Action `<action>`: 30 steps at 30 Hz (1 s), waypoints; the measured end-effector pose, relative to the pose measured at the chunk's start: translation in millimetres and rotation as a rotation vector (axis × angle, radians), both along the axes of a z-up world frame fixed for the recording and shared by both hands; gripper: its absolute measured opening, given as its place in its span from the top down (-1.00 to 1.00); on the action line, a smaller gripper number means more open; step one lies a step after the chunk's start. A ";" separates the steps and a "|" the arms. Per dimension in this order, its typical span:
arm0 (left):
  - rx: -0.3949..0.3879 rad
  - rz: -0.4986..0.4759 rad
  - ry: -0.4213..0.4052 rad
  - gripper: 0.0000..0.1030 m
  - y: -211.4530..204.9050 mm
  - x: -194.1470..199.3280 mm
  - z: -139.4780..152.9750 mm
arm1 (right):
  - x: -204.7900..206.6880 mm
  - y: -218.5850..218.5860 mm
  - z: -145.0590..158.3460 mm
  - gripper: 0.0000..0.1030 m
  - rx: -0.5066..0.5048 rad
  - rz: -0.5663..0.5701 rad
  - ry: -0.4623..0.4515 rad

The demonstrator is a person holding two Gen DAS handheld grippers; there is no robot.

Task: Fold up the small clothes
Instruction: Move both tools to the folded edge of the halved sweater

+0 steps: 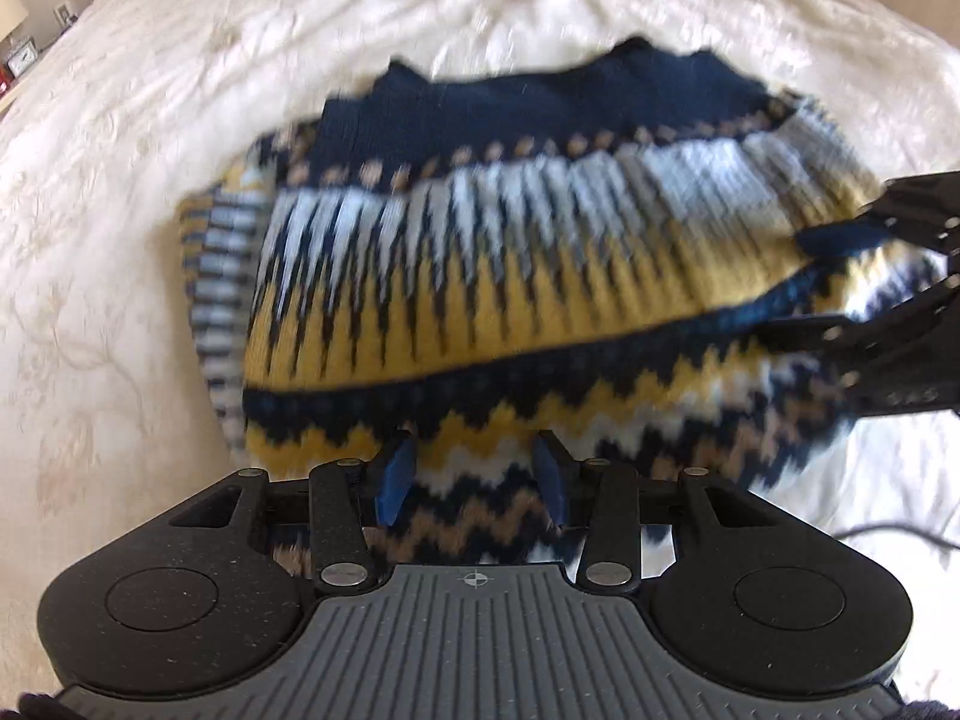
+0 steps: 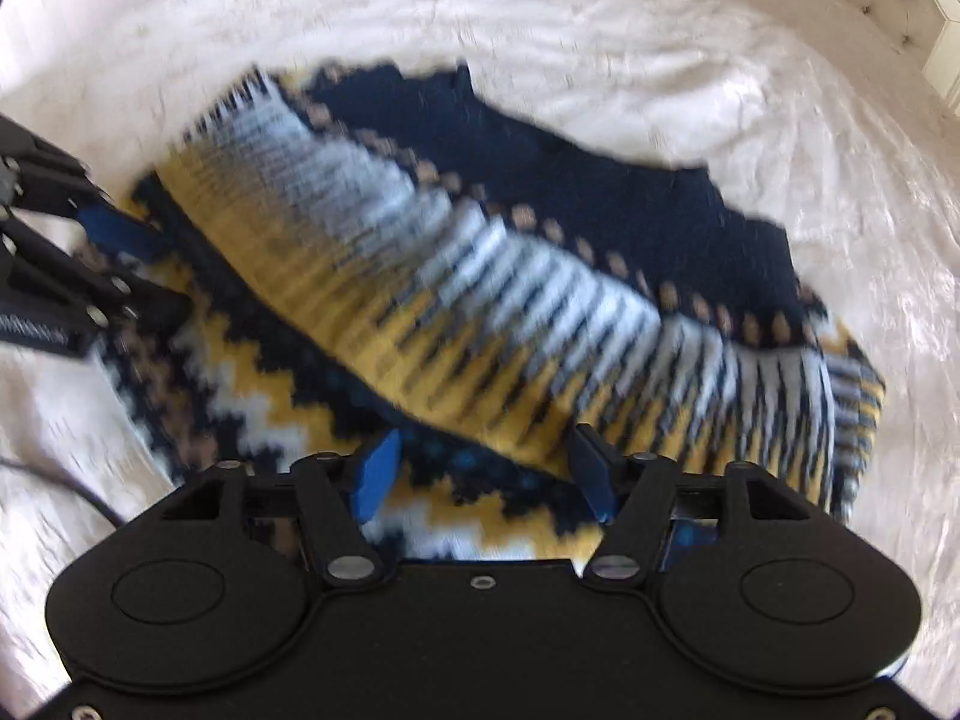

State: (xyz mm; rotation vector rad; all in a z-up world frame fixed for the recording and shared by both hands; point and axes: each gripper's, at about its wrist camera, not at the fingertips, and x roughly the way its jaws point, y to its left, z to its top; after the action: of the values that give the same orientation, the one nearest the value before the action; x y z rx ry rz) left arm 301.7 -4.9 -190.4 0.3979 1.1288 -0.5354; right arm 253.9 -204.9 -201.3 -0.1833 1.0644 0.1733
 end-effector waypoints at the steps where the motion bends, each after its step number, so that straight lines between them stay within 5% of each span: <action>1: -0.009 0.014 0.010 0.13 6.4 0.3 -2.6 | -5.9 -4.2 -2.4 -0.35 -0.005 -0.003 -0.006; 6: -0.048 0.081 0.033 0.00 19.2 -0.5 -2.0 | -14.2 -16.9 -0.7 -0.72 -0.017 -0.016 -0.008; 11: -0.107 0.110 0.078 -0.34 17.4 0.5 -1.3 | -12.3 -33.7 5.7 -0.91 0.086 -0.090 0.003; 18: -0.221 0.202 0.081 -0.34 14.7 -3.2 27.3 | -28.1 -76.2 27.3 -0.99 0.270 -0.300 -0.061; 30: -0.189 0.259 0.073 -0.34 -46.6 43.9 29.8 | -43.8 -171.8 14.5 -0.99 0.496 -0.658 -0.026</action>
State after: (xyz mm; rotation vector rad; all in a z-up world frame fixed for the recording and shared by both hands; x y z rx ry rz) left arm 345.6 -51.6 -160.6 0.0663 1.1682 -0.4256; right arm 210.0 -376.7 -186.8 0.6069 0.9757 -0.1621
